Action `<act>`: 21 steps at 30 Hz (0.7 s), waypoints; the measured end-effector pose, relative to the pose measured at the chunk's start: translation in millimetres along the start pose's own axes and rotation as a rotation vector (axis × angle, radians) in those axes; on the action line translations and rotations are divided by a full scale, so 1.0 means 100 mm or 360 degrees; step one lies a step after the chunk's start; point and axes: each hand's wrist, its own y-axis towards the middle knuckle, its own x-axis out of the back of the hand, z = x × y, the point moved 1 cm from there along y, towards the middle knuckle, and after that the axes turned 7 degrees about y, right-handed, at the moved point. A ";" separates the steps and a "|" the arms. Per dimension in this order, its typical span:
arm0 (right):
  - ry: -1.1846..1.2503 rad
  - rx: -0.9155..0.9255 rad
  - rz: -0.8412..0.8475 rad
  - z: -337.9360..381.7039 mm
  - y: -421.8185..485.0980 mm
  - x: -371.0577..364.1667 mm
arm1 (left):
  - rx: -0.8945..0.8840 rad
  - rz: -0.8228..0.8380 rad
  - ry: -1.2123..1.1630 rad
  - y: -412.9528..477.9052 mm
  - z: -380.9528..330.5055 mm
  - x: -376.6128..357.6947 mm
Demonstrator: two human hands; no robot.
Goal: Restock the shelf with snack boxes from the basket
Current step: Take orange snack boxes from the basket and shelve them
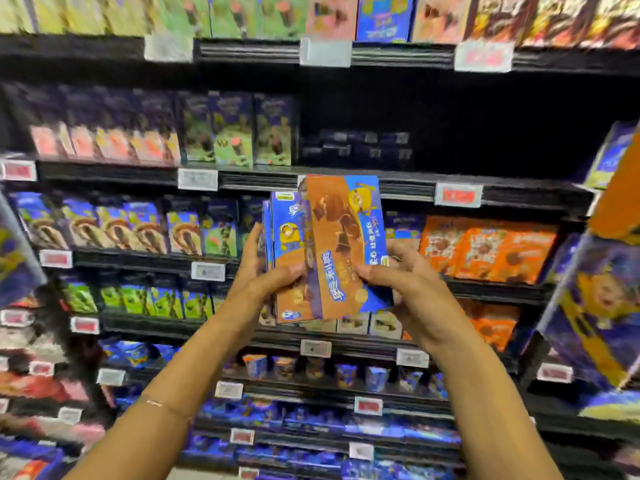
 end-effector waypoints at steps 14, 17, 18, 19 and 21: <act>-0.0001 0.0329 -0.0110 0.62 1.24 -0.11 | -0.0395 0.0189 -0.0004 1.64 -0.58 0.45; 0.0029 0.0348 -0.0299 0.70 1.57 -0.03 | -0.0453 0.0210 0.0007 1.89 -0.66 0.53; 0.0062 0.0318 -0.0362 0.73 1.70 0.01 | -0.0474 0.0192 0.0024 1.96 -0.67 0.54; 0.0080 0.0270 -0.0406 0.77 1.82 0.04 | -0.0485 0.0165 0.0036 2.02 -0.68 0.54; -0.0010 0.0159 -0.0393 0.85 2.05 0.09 | -0.0498 0.0108 0.0035 2.13 -0.69 0.54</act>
